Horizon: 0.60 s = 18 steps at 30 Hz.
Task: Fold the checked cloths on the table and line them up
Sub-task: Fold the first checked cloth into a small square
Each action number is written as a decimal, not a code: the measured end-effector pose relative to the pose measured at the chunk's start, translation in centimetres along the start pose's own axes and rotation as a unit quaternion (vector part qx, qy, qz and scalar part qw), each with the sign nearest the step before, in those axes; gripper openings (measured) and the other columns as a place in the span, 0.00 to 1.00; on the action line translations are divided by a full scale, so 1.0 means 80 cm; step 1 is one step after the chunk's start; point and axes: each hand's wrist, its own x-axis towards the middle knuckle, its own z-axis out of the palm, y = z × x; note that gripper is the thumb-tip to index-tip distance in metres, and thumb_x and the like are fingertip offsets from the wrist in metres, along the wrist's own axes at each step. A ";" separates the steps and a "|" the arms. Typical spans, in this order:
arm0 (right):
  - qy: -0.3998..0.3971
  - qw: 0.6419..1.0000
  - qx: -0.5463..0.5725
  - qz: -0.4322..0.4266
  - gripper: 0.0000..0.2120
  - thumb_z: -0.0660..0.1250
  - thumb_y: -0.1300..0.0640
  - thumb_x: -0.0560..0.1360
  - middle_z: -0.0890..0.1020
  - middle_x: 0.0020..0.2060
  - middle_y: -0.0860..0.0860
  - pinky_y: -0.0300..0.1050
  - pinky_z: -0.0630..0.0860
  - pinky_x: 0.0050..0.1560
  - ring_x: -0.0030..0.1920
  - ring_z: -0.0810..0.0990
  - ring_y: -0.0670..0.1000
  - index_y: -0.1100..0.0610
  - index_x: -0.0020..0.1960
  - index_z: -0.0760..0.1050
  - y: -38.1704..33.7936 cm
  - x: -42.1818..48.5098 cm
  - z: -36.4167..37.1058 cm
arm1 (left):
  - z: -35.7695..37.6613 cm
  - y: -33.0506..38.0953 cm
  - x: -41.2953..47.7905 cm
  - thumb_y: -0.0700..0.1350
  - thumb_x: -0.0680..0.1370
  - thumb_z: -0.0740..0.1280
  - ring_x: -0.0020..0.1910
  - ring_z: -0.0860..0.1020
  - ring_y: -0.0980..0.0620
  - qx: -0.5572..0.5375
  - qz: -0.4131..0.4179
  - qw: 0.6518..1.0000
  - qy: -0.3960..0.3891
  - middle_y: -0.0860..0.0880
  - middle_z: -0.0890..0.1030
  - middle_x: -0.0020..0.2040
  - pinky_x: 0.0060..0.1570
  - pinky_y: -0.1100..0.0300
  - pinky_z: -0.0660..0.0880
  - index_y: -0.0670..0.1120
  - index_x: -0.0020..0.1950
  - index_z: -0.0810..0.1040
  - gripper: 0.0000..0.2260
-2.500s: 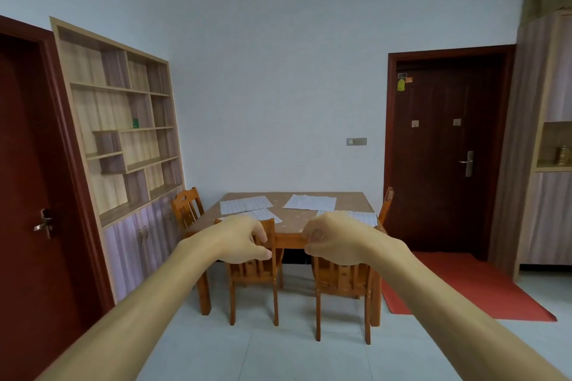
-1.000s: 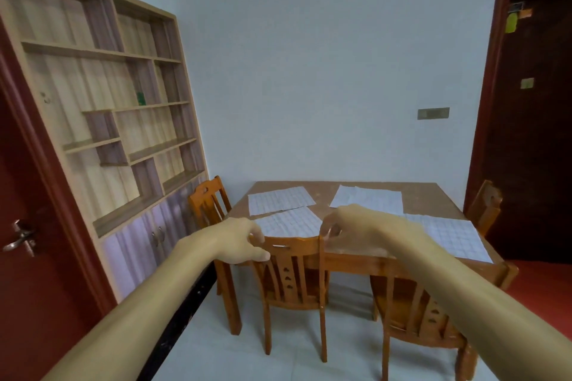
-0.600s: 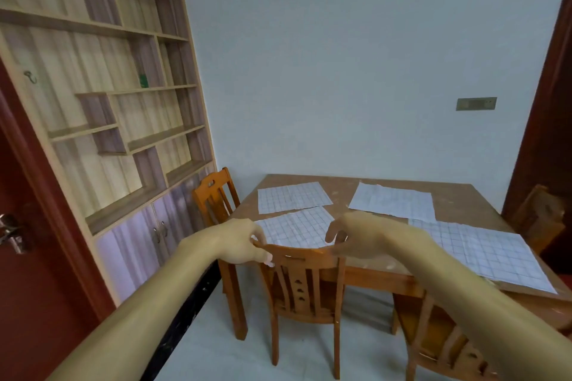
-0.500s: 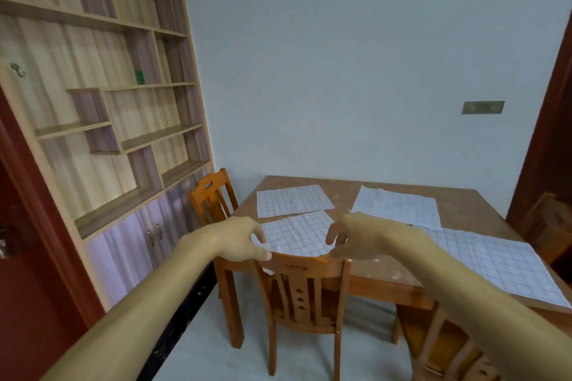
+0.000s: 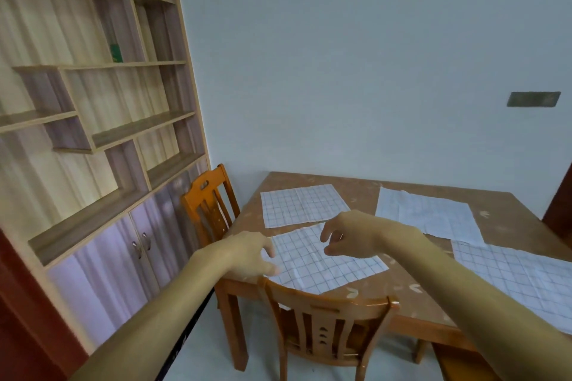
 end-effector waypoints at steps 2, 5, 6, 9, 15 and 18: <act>-0.008 1.000 0.008 0.004 0.16 0.67 0.48 0.78 0.80 0.60 0.48 0.50 0.76 0.62 0.56 0.80 0.50 0.49 0.65 0.75 0.010 0.037 0.001 | -0.003 -0.017 0.030 0.63 0.74 0.69 0.60 0.78 0.52 -0.010 -0.004 1.000 -0.003 0.52 0.79 0.63 0.64 0.51 0.75 0.56 0.68 0.74 0.24; -0.018 1.000 0.007 0.002 0.16 0.67 0.47 0.78 0.80 0.60 0.48 0.50 0.77 0.62 0.56 0.80 0.49 0.48 0.64 0.76 0.031 0.094 0.005 | -0.003 -0.038 0.076 0.61 0.75 0.69 0.61 0.77 0.52 -0.021 -0.003 1.000 -0.018 0.51 0.79 0.64 0.65 0.51 0.74 0.55 0.68 0.74 0.24; -0.023 1.000 0.005 0.000 0.16 0.67 0.47 0.77 0.80 0.61 0.48 0.51 0.76 0.62 0.57 0.80 0.49 0.47 0.64 0.76 0.038 0.113 0.007 | -0.003 -0.045 0.091 0.61 0.76 0.69 0.61 0.77 0.52 -0.021 -0.004 0.999 -0.024 0.51 0.79 0.64 0.65 0.52 0.74 0.54 0.69 0.74 0.23; -0.040 0.999 0.001 -0.010 0.16 0.66 0.46 0.77 0.79 0.62 0.47 0.52 0.75 0.64 0.59 0.79 0.49 0.47 0.64 0.76 0.058 0.166 0.012 | -0.005 -0.060 0.139 0.60 0.77 0.68 0.57 0.79 0.53 -0.026 -0.017 0.999 -0.032 0.51 0.80 0.61 0.60 0.56 0.76 0.52 0.69 0.75 0.23; -0.045 0.998 0.033 -0.039 0.17 0.65 0.48 0.79 0.78 0.64 0.49 0.46 0.73 0.63 0.62 0.77 0.50 0.51 0.66 0.75 0.099 0.257 -0.003 | -0.019 -0.070 0.237 0.58 0.79 0.67 0.60 0.76 0.50 -0.012 -0.046 0.997 -0.059 0.49 0.77 0.65 0.58 0.58 0.73 0.51 0.69 0.74 0.21; -0.051 0.997 0.040 -0.046 0.17 0.65 0.49 0.79 0.79 0.62 0.50 0.45 0.73 0.62 0.60 0.78 0.50 0.53 0.66 0.75 0.122 0.297 -0.009 | -0.029 -0.071 0.279 0.58 0.79 0.66 0.62 0.76 0.50 -0.010 -0.044 0.997 -0.069 0.49 0.77 0.66 0.60 0.55 0.73 0.52 0.69 0.75 0.20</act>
